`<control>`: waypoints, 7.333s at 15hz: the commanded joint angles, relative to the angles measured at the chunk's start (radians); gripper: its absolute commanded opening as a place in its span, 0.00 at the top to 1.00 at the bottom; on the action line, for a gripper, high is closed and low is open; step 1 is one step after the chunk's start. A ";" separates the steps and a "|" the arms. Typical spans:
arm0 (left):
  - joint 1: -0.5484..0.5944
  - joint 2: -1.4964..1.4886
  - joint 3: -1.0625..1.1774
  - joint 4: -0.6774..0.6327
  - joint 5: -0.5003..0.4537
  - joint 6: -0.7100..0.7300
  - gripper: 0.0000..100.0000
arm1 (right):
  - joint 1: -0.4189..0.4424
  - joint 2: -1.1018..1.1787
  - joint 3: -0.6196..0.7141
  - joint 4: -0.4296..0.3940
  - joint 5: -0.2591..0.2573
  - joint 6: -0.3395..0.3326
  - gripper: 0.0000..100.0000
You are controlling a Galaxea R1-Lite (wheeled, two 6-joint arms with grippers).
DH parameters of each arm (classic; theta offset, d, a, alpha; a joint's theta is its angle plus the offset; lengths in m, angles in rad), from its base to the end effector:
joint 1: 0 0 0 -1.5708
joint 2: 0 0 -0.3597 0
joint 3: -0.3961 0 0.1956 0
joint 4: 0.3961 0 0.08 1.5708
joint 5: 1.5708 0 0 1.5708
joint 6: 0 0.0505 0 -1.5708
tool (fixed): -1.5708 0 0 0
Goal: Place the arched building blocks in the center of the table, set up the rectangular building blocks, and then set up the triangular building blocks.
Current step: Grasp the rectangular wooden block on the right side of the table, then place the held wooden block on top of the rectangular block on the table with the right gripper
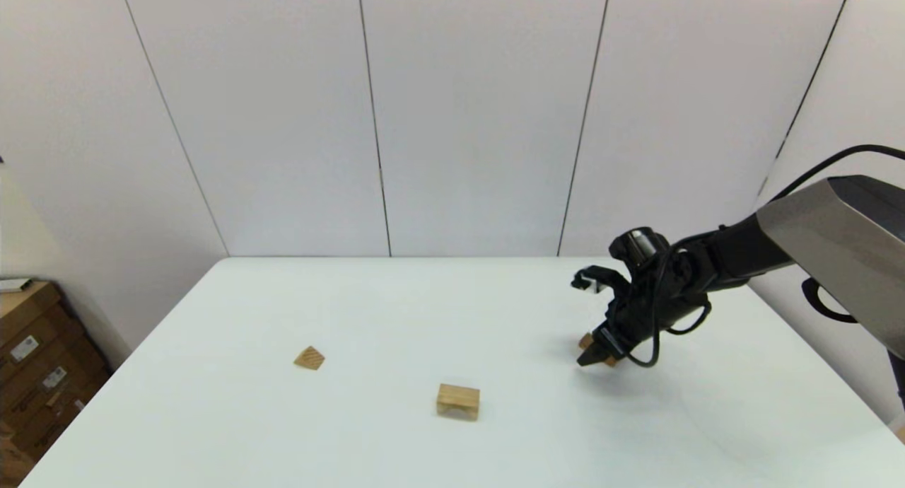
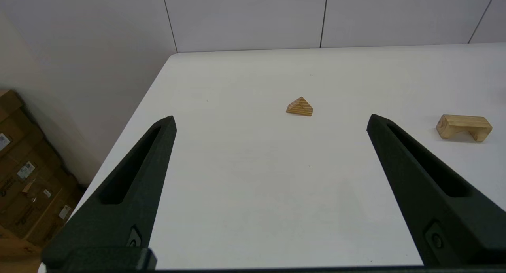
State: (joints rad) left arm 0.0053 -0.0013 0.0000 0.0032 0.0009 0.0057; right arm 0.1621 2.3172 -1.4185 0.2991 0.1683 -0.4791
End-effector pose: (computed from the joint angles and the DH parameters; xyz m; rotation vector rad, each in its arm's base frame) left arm -0.0488 -0.0002 0.0750 0.0057 0.0019 0.0062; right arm 0.4555 0.0831 0.0490 -0.4122 1.1089 0.5716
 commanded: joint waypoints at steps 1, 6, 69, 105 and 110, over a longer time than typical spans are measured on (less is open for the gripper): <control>0.001 0.001 0.000 0.000 0.001 0.000 0.00 | -0.001 0.013 -0.059 0.067 -0.001 -0.018 0.00; 0.001 0.001 0.000 0.000 0.001 0.000 0.00 | 0.004 0.019 -0.082 0.124 -0.001 -0.056 0.00; 0.001 0.001 0.000 0.000 0.001 -0.003 0.00 | 0.108 -0.200 -0.209 0.393 -0.030 -0.108 1.00; 0.001 0.001 0.000 0.000 0.001 -0.004 0.00 | 0.623 0.087 -0.528 0.609 -0.058 -0.087 1.00; 0.001 0.001 0.000 0.000 0.001 -0.004 0.00 | 0.620 0.097 -0.528 0.543 -0.059 -0.084 1.00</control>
State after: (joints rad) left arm 0.0053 -0.0013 0.0000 0.0032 0.0009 0.0013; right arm 0.7826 2.4083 -1.9468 0.8438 0.1081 -0.5598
